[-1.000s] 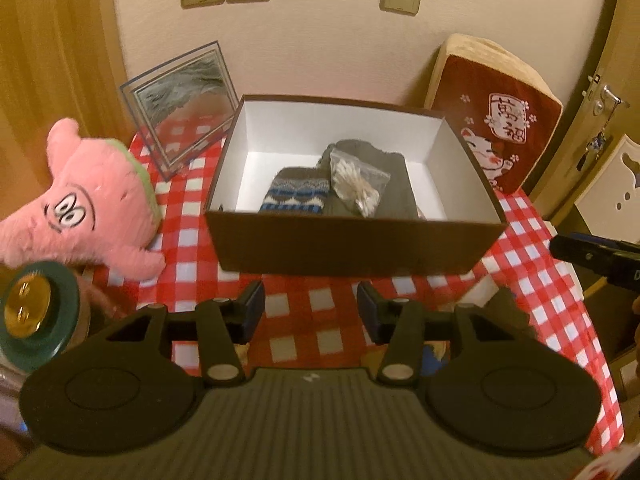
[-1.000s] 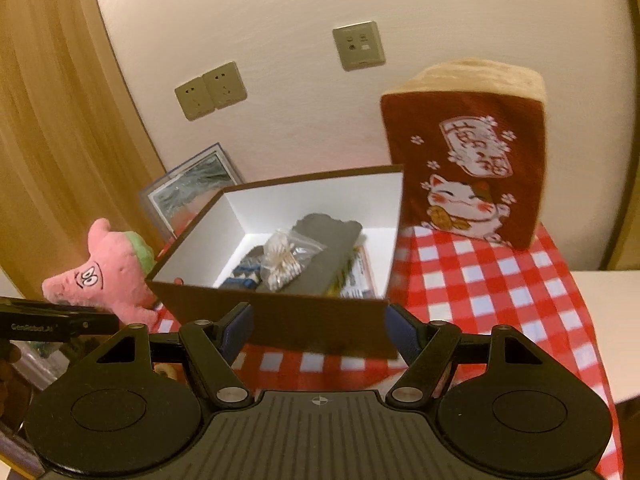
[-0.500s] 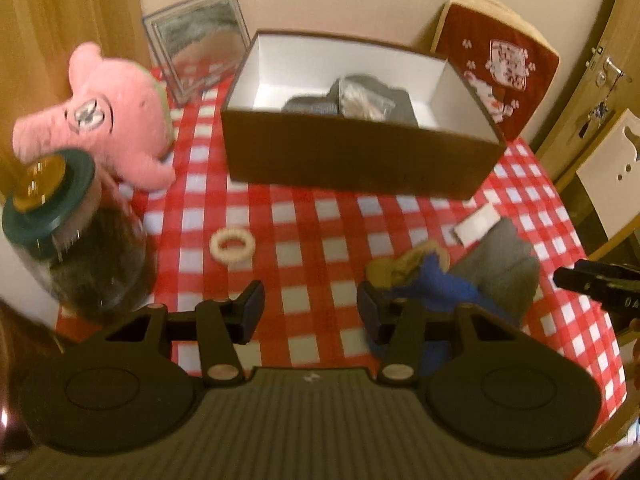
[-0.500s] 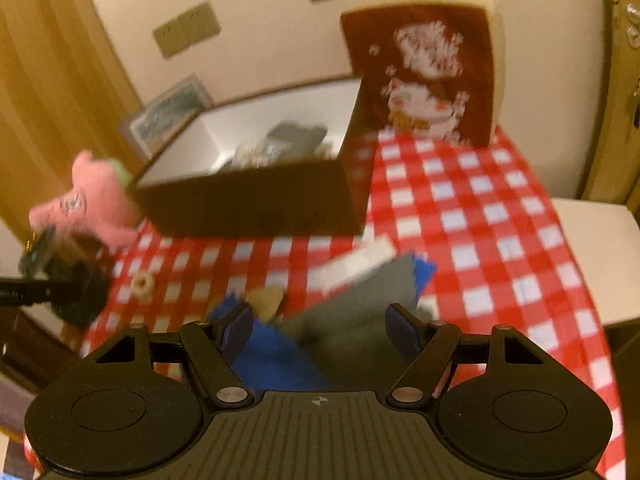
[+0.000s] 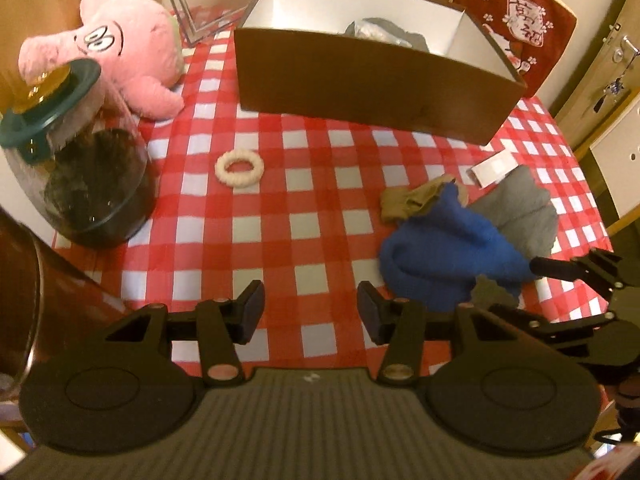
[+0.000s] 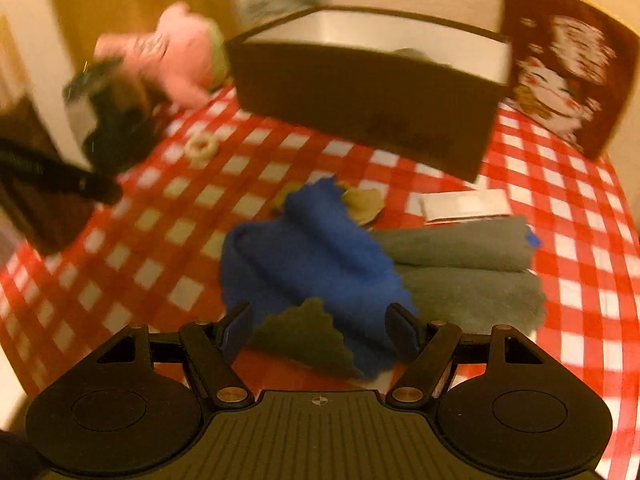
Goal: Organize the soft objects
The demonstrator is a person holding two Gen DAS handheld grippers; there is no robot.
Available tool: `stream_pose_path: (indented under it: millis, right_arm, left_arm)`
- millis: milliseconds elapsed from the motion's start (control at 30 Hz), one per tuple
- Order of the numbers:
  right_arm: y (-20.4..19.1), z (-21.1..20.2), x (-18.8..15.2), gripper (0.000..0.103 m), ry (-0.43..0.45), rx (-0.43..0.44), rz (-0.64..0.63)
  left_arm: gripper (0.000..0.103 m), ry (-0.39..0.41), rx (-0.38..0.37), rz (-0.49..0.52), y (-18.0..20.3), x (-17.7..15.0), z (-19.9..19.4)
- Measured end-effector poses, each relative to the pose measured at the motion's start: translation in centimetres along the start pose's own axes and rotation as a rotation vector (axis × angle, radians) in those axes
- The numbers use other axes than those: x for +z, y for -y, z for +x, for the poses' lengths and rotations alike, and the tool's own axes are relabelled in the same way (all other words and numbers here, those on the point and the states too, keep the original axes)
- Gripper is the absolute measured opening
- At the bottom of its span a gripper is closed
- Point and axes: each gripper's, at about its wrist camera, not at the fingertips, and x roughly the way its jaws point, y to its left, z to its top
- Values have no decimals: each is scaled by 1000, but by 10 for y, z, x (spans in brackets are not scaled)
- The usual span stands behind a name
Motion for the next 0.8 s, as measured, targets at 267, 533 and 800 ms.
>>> stream_pose_path:
  millis: [267,533,800]
  right_arm:
    - [-20,36,-6,73,-42,-38,-180]
    - [-1,43,-13,35,8,-42,-92]
    - [12,29,-16,4,3,-44,-22]
  left_arm:
    - [48,-35,10,-4,-2,-12,11]
    - [48,-44,19,-5,-5,-15,16]
    - [48,-49,2,15,2,-15,19]
